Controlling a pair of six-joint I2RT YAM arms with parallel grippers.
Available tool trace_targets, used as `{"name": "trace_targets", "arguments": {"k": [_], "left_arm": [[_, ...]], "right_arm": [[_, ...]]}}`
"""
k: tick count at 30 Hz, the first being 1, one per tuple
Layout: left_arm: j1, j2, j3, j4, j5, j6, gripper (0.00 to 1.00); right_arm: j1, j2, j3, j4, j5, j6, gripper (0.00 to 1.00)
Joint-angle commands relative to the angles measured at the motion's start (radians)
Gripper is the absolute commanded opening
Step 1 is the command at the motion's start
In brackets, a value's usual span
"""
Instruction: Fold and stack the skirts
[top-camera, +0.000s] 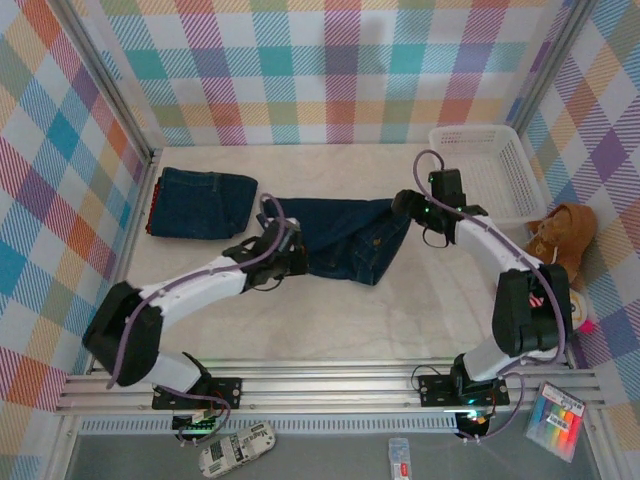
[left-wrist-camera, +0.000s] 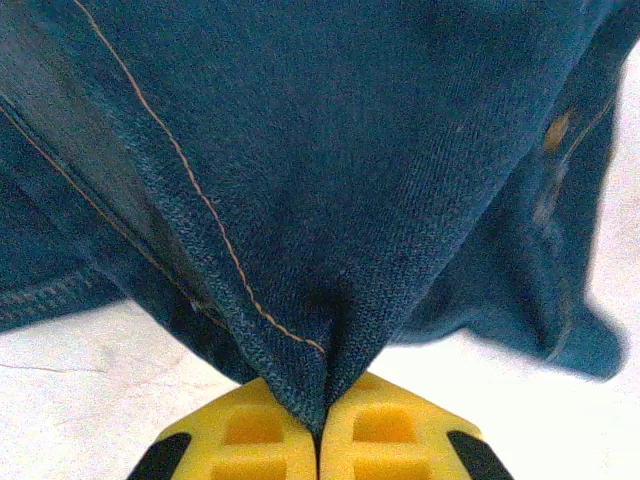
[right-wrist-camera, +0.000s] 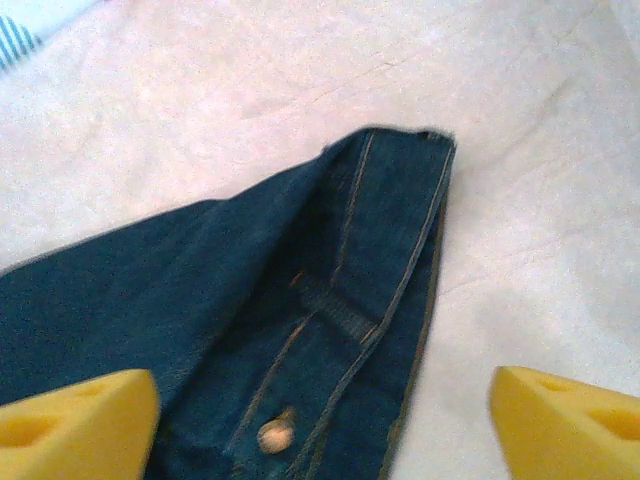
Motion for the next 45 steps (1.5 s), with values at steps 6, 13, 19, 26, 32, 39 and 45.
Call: {"name": "trace_targets", "arguments": {"k": [6, 13, 19, 26, 32, 39, 45], "left_arm": [[0.173, -0.129, 0.016, -0.036, 0.11, -0.022, 0.0], [0.215, -0.131, 0.054, -0.101, 0.136, -0.02, 0.0], [0.243, -0.134, 0.06, -0.106, 0.16, -0.029, 0.0], [0.264, -0.153, 0.052, -0.092, 0.164, -0.049, 0.0], [0.27, -0.147, 0.049, -0.085, 0.163, -0.049, 0.0], [0.29, -0.124, 0.084, -0.071, 0.168, -0.039, 0.0], [0.343, -0.134, 0.23, -0.164, 0.129, 0.048, 0.0]], "right_arm": [[-0.015, 0.177, 0.22, -0.213, -0.086, -0.604, 0.64], [-0.015, 0.234, 0.236, -0.247, -0.191, -1.024, 0.66], [-0.02, 0.386, 0.412, -0.41, -0.177, -1.201, 0.66], [-0.019, 0.499, 0.53, -0.478, -0.157, -1.284, 0.63], [-0.02, 0.514, 0.547, -0.529, -0.183, -1.299, 0.51], [-0.019, 0.471, 0.513, -0.549, -0.203, -1.29, 0.0], [-0.02, 0.242, 0.511, -0.513, -0.235, -1.272, 0.0]]}}
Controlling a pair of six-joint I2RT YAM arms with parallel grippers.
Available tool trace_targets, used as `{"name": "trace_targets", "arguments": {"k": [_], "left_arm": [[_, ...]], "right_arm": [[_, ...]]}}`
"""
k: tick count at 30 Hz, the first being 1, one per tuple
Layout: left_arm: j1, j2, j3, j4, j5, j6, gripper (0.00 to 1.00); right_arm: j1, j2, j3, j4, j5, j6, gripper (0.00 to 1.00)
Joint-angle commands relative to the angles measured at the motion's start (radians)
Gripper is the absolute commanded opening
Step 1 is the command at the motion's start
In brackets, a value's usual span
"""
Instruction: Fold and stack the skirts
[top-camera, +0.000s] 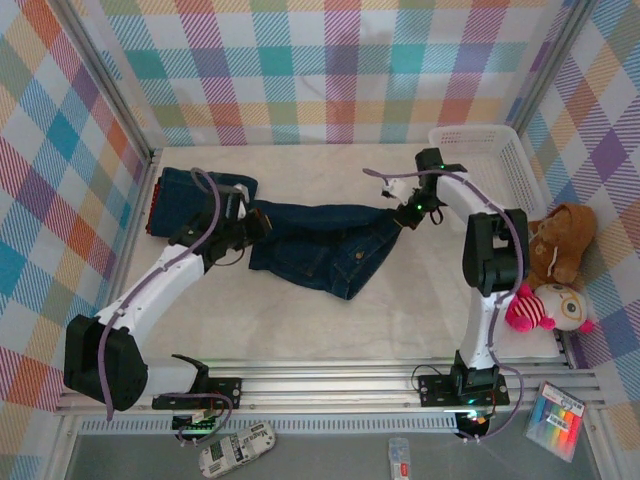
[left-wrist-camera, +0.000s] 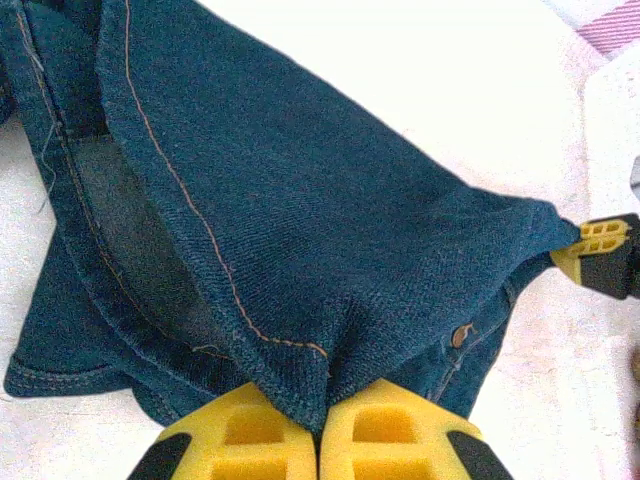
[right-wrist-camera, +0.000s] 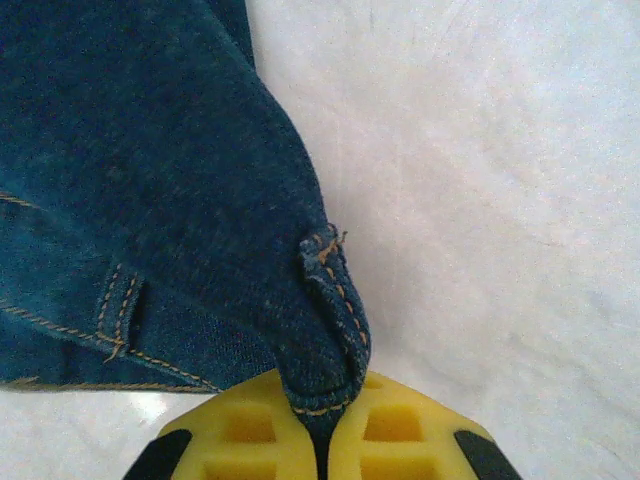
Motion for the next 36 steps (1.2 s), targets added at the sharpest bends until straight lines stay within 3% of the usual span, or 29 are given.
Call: {"name": "trace_targets", "arguments": {"k": [1, 10, 15, 20, 22, 24, 25, 27, 28, 30, 33, 36], "left_arm": [[0.047, -0.023, 0.126, -0.05, -0.041, 0.085, 0.0], [0.166, 0.006, 0.592, -0.206, -0.068, 0.278, 0.0], [0.215, 0.023, 0.73, -0.246, 0.037, 0.278, 0.0], [0.214, -0.015, 0.778, -0.268, 0.139, 0.25, 0.0], [0.215, -0.006, 0.833, -0.312, 0.164, 0.24, 0.0], [0.219, 0.004, 0.89, -0.374, 0.112, 0.233, 0.0], [0.223, -0.01, 0.859, -0.327, 0.136, 0.198, 0.0], [0.223, 0.03, 0.833, -0.248, 0.32, 0.119, 0.0], [0.224, 0.099, 0.928, -0.355, 0.359, 0.128, 0.0], [0.237, 0.167, 1.062, -0.54, 0.278, 0.151, 0.0], [0.278, 0.104, 0.96, -0.392, 0.367, 0.082, 0.0], [0.275, 0.073, 0.97, -0.39, 0.364, 0.085, 0.0]], "right_arm": [[-0.001, -0.218, 0.025, -0.002, -0.044, -0.019, 0.0], [-0.001, -0.416, 0.401, -0.346, -0.051, -0.125, 0.0], [0.004, -0.433, 0.561, -0.423, -0.047, -0.145, 0.0], [0.01, -0.525, 0.552, -0.363, -0.131, -0.088, 0.0], [0.038, -0.538, 0.546, -0.353, -0.048, -0.085, 0.0], [0.039, -0.578, 0.479, -0.228, 0.019, -0.005, 0.0], [0.036, -0.615, 0.423, -0.183, -0.034, 0.015, 0.0], [0.054, -0.627, 0.398, -0.222, -0.123, 0.011, 0.0], [0.073, -0.61, 0.418, -0.243, -0.053, 0.014, 0.0], [0.076, -0.62, 0.391, -0.175, 0.09, 0.076, 0.0], [0.07, -0.7, 0.268, -0.082, -0.02, 0.067, 0.0], [0.071, -0.723, 0.263, -0.138, -0.077, 0.075, 0.0]]}}
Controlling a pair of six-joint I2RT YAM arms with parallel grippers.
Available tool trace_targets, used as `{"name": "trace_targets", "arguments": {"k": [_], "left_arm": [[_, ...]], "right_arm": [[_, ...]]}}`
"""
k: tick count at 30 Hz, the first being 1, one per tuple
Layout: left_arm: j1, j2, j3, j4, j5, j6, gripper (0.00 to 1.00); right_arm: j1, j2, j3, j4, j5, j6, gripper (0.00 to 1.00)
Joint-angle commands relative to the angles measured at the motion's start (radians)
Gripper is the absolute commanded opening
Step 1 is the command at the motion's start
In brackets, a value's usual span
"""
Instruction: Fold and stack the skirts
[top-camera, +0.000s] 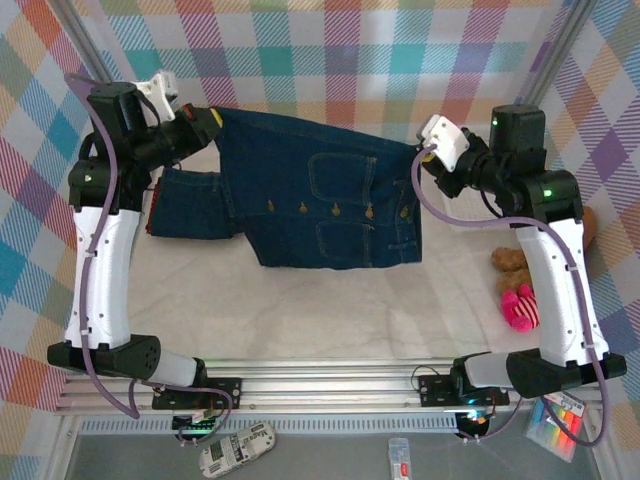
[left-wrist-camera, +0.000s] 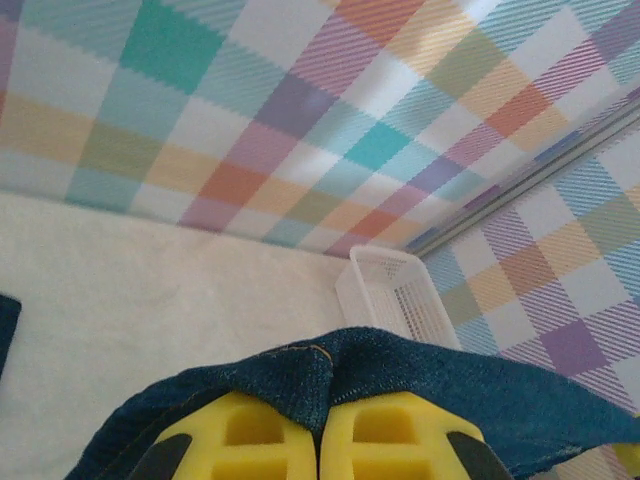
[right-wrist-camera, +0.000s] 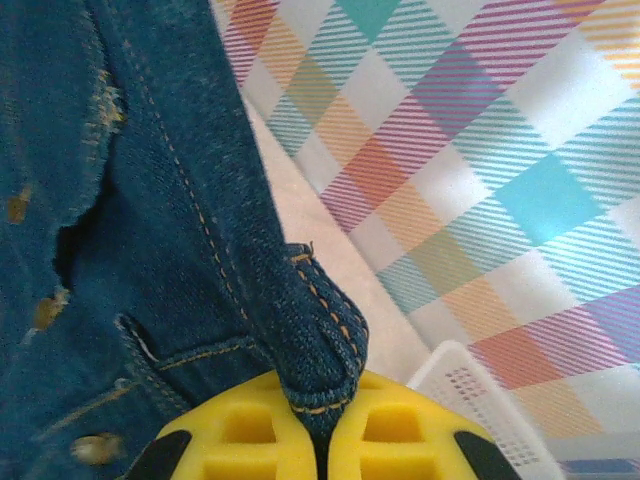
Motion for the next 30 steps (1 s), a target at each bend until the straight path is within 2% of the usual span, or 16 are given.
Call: {"name": "trace_targets", "arguments": {"k": [1, 4, 11, 14, 18, 21, 24, 27, 30], "left_arm": [[0.016, -0.074, 0.025, 0.027, 0.025, -0.022, 0.0], [0.017, -0.109, 0.069, -0.037, 0.019, 0.018, 0.0], [0.016, -0.204, 0.116, -0.091, 0.102, 0.041, 0.0], [0.016, -0.214, 0.125, -0.09, 0.104, 0.039, 0.0], [0.016, -0.168, 0.075, -0.092, 0.071, 0.032, 0.0], [0.016, -0.084, -0.012, -0.085, 0.092, 0.037, 0.0], [0.016, 0.019, -0.138, -0.018, 0.118, 0.057, 0.0], [0.015, 0.173, -0.225, 0.087, 0.123, 0.091, 0.0], [0.015, 0.374, -0.196, 0.16, 0.034, 0.104, 0.0]], "right_arm": [[-0.005, -0.068, -0.014, 0.049, -0.06, 0.045, 0.0], [-0.005, -0.13, -0.065, 0.049, -0.119, 0.064, 0.0], [-0.005, -0.295, -0.138, 0.006, -0.248, 0.155, 0.0], [-0.005, -0.343, -0.189, 0.015, -0.229, 0.163, 0.0], [-0.005, -0.341, -0.281, 0.044, -0.131, 0.138, 0.0], [-0.006, -0.289, -0.372, 0.097, -0.048, 0.11, 0.0], [-0.024, -0.175, -0.45, 0.142, 0.004, 0.094, 0.0], [-0.063, 0.015, -0.469, 0.16, 0.015, 0.105, 0.0], [-0.083, 0.239, -0.384, 0.16, 0.044, 0.135, 0.0]]}}
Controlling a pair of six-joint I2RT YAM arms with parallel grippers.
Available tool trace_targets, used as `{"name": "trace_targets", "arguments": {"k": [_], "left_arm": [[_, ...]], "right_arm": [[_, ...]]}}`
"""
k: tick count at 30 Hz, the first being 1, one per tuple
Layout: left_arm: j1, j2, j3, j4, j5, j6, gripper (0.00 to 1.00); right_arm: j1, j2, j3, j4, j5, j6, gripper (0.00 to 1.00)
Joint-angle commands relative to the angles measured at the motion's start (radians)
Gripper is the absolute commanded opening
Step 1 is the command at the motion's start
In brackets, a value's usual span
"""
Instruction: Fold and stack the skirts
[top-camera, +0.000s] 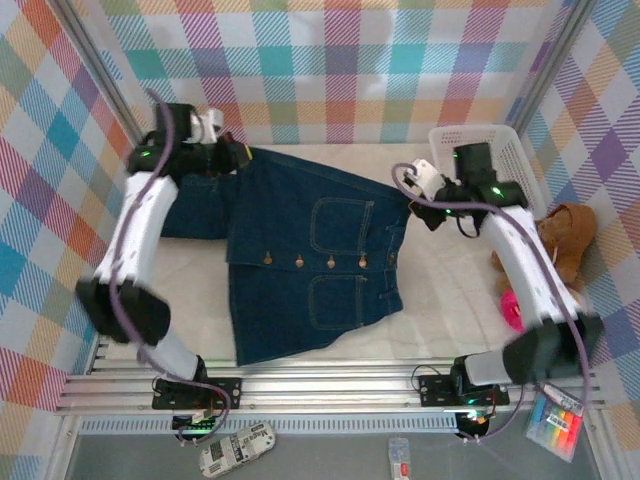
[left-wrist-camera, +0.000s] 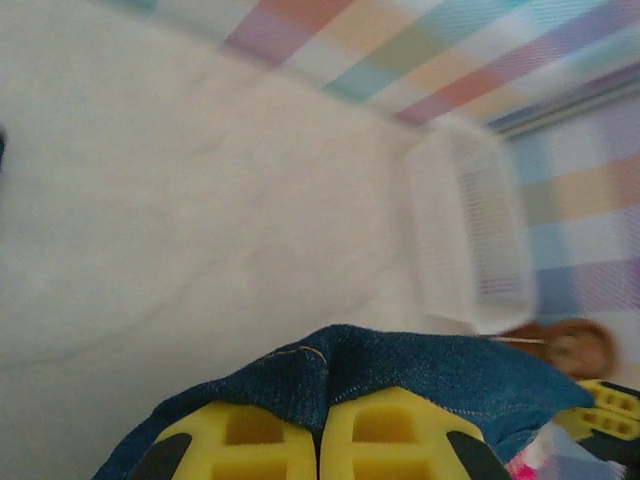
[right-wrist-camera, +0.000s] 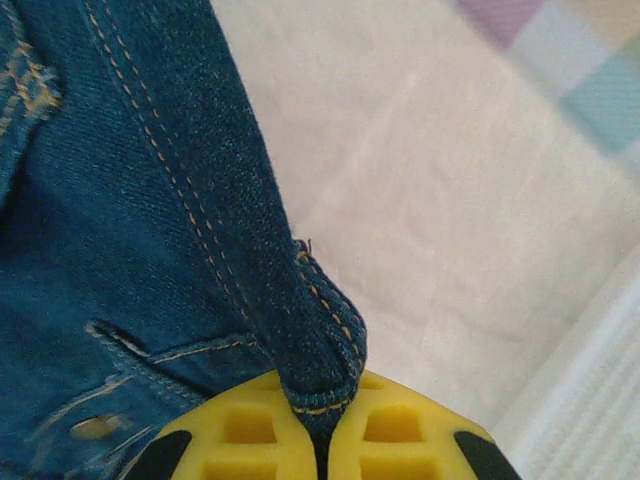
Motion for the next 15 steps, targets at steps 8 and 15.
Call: {"name": "trace_targets", "arguments": {"k": [8, 15], "left_arm": [[-0.044, 0.416, 0.419, -0.085, -0.201, 0.049, 0.82], [-0.118, 0.258, 0.162, -0.02, -0.208, -0.023, 1.0]], "right_arm": [[-0.018, 0.31, 0.283, 0.073, 0.15, 0.269, 0.99], [-0.02, 0.12, 0.056, 0.258, 0.241, 0.688, 0.99]]}}
